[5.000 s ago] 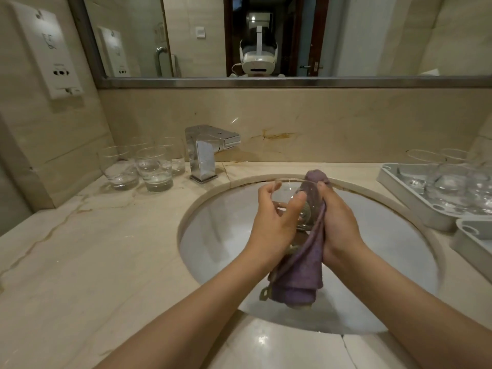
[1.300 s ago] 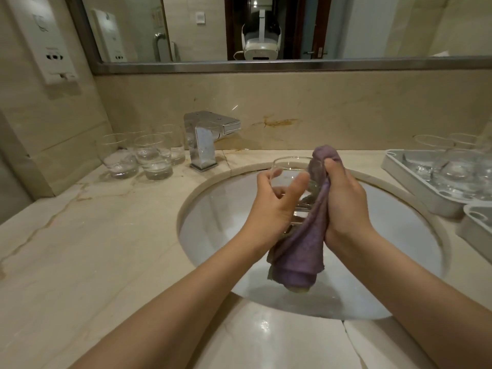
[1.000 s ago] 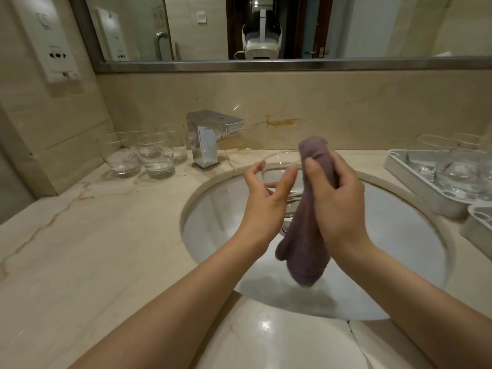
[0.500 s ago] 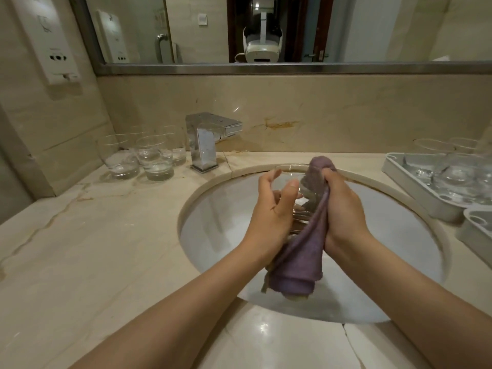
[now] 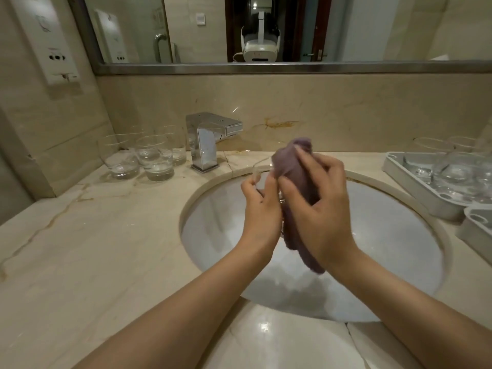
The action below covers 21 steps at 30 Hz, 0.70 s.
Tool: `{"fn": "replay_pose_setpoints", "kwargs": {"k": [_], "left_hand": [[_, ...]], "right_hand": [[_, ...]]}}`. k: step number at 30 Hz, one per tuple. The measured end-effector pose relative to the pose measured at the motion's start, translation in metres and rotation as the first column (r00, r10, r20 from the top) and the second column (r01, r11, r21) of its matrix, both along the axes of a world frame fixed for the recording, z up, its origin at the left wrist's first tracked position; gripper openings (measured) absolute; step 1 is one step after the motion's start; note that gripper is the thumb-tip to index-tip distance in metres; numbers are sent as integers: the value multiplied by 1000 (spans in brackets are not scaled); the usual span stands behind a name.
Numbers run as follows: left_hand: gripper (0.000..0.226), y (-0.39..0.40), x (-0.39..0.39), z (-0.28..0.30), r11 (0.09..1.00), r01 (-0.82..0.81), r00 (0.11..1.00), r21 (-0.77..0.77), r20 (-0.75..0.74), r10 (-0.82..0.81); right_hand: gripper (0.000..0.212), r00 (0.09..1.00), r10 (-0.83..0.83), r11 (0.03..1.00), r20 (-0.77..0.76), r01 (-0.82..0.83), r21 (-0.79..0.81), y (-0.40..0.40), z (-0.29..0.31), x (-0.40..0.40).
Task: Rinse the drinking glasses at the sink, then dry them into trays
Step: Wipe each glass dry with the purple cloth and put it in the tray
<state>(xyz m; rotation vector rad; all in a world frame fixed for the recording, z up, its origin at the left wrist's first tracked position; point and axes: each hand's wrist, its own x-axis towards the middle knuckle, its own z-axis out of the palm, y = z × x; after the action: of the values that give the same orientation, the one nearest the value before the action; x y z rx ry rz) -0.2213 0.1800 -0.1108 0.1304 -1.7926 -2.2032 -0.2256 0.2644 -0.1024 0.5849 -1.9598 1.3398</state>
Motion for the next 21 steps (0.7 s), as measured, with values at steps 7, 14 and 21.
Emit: {"fn": "replay_pose_setpoints", "kwargs": {"k": [7,14,21], "left_hand": [[42,5,2,0,999,-9,1000,-32,15,9],[48,6,4,-1,990,105,994,-90,-1,-106],[66,2,4,-1,970,18,999,-244,-24,-24]], "right_hand": [[42,996,85,981,6,-82,-174,2,-6,-9],[32,666,548,657,506,31,-753,12,9,-17],[27,689,484,707,539,55,-705,11,7,-14]]}}
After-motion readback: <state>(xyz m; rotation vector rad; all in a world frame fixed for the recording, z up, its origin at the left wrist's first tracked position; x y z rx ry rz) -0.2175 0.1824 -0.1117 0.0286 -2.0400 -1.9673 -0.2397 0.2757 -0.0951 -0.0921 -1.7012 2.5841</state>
